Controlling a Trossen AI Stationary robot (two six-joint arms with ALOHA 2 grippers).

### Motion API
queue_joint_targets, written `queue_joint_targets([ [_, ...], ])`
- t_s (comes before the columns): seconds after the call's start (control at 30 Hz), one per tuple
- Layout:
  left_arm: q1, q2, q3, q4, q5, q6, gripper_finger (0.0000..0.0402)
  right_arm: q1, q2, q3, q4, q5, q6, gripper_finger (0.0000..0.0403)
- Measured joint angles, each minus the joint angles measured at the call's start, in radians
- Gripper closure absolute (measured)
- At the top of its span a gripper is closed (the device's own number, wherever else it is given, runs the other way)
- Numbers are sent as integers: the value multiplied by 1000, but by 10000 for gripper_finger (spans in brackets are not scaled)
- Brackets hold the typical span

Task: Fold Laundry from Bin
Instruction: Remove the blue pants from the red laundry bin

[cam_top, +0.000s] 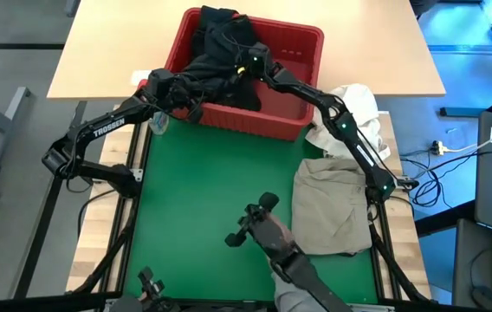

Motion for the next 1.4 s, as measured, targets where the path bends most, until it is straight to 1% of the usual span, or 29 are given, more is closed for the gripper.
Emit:
queue_joint_targets([
  [0.23, 0, 0, 0, 0, -1, 4, 253, -1, -97, 0, 13, 2, -85, 393],
  [0.6, 0, 0, 0, 1, -1, 6, 253, 25, -271, 1, 16, -4, -140, 391],
  [0.73, 0, -1, 0, 1, -12, 6, 253, 56, -370, 1, 19, 4, -179, 391],
  [0.83, -1, -1, 0, 3, -29, 7, 253, 86, -466, 1, 22, 14, -218, 394],
  [1.0, -2, -20, -2, 26, -52, 9, 253, 154, -698, 1, 32, 29, -285, 390],
  [1.03, -2, -28, -3, 32, -56, 8, 253, 173, -726, 8, 55, 31, -301, 390],
  [1.1, -2, -47, -6, 39, -63, 7, 253, 207, -766, 14, 97, 29, -331, 392],
  [1.23, -1, -94, -4, 52, -65, -4, 253, 294, -826, 9, 51, 29, -346, 391],
  [1.4, -27, -165, -3, 22, -62, -19, 253, 429, -859, -2, -81, 31, -345, 388],
])
